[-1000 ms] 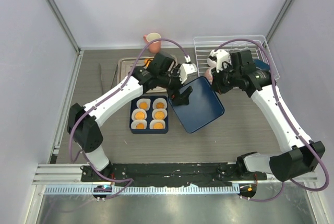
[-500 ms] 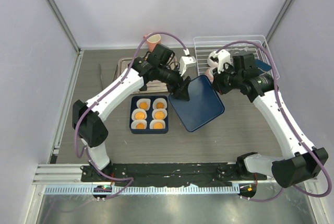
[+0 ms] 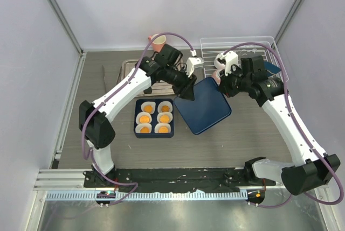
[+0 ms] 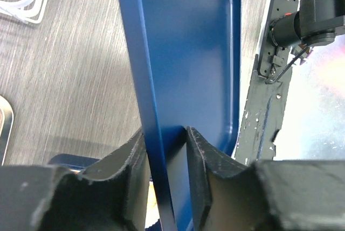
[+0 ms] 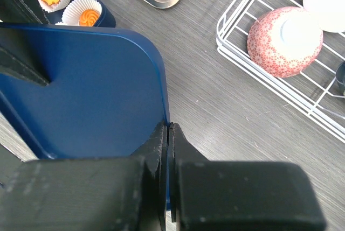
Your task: Pack the cookies
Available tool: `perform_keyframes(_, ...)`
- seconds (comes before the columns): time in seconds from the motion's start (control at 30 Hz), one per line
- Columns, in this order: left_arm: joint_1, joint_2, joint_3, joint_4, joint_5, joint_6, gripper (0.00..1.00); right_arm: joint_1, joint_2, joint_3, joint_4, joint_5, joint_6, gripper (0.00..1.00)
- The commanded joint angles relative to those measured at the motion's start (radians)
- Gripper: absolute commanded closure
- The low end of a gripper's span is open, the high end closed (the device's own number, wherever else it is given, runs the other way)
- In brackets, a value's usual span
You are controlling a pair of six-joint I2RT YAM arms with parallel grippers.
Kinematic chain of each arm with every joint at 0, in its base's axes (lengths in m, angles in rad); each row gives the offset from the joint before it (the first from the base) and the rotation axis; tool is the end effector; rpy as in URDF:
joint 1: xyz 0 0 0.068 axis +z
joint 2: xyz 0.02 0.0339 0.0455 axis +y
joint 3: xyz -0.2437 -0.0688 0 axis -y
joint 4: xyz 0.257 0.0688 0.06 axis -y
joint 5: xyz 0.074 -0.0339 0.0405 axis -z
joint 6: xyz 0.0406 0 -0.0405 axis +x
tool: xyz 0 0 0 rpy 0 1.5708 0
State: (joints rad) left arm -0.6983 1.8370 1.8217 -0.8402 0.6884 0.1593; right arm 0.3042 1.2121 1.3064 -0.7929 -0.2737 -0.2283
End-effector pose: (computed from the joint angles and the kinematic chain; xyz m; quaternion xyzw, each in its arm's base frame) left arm 0.2983 -0.2841 0.3251 0.4741 0.7528 -0.3924 0.2335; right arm 0.2555 0.0917 0.3529 -0.2919 0.8511 0.1394 0.4135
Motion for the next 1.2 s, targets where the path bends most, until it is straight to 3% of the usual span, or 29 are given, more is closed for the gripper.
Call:
perform_keyframes(0.0,-0.001,0.010,0.062,-0.023,0.002,-0.012,0.70,0.010,-0.045,0.022,0.067,-0.002,0.029,0.99)
perform_keyframes(0.27,-0.001,-0.001,0.085,-0.028,-0.003,-0.024,0.83,0.013,-0.049,0.005,0.066,-0.012,0.027,0.94)
perform_keyframes(0.43,0.000,-0.005,0.110,-0.040,-0.007,-0.032,0.95,0.013,-0.054,0.007,0.066,-0.015,0.026,0.76)
perform_keyframes(0.67,0.000,-0.039,0.110,-0.027,-0.069,-0.033,1.00,0.013,-0.065,0.027,0.046,0.010,0.035,0.49)
perform_keyframes(0.87,-0.001,-0.125,0.091,0.027,-0.254,-0.035,1.00,0.013,-0.088,0.056,0.020,0.031,0.063,0.38)
perform_keyframes(1.03,-0.006,-0.194,0.070,0.075,-0.414,0.005,0.99,0.012,-0.066,0.106,-0.005,0.028,0.110,0.36)
perform_keyframes(1.17,-0.055,-0.243,0.050,0.108,-0.631,0.103,0.99,0.007,-0.025,0.163,-0.006,0.016,0.187,0.34)
